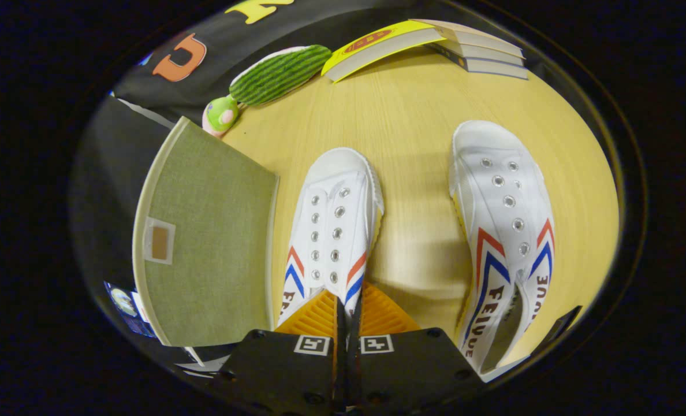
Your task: Open the storage box then place both shoes into the box .Put the left shoe in first, then the right shoe, with the right side of both shoes facing outward in a uniform manner.
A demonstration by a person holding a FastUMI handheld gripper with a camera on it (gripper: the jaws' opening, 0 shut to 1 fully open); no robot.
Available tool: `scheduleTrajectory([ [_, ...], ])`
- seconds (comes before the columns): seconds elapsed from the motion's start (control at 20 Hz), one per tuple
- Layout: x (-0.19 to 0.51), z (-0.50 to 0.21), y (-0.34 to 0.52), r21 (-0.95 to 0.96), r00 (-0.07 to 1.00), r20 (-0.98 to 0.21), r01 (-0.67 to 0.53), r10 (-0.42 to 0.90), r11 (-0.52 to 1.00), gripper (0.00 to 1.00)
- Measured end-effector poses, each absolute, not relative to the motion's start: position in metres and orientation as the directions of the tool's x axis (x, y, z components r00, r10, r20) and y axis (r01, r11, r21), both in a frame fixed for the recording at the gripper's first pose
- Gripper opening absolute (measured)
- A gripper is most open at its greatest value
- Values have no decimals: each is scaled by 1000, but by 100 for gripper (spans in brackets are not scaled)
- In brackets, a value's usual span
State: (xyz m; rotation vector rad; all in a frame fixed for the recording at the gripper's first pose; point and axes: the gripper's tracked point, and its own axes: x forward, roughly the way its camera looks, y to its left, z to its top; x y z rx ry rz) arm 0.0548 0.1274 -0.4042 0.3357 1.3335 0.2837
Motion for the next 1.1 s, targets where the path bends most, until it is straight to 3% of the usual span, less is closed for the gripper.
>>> scheduleTrajectory([
  [0.4, 55, -335, 131, 493, 294, -838, 48, 459, 869, 6],
  [0.65, 30, -256, 155, 496, 326, -821, 0, 469, 868, 6],
  [0.9, 25, -191, 235, 551, 371, -762, -57, 530, 833, 6],
  [1.1, 35, -203, 298, 552, 329, -781, -32, 531, 833, 6],
])
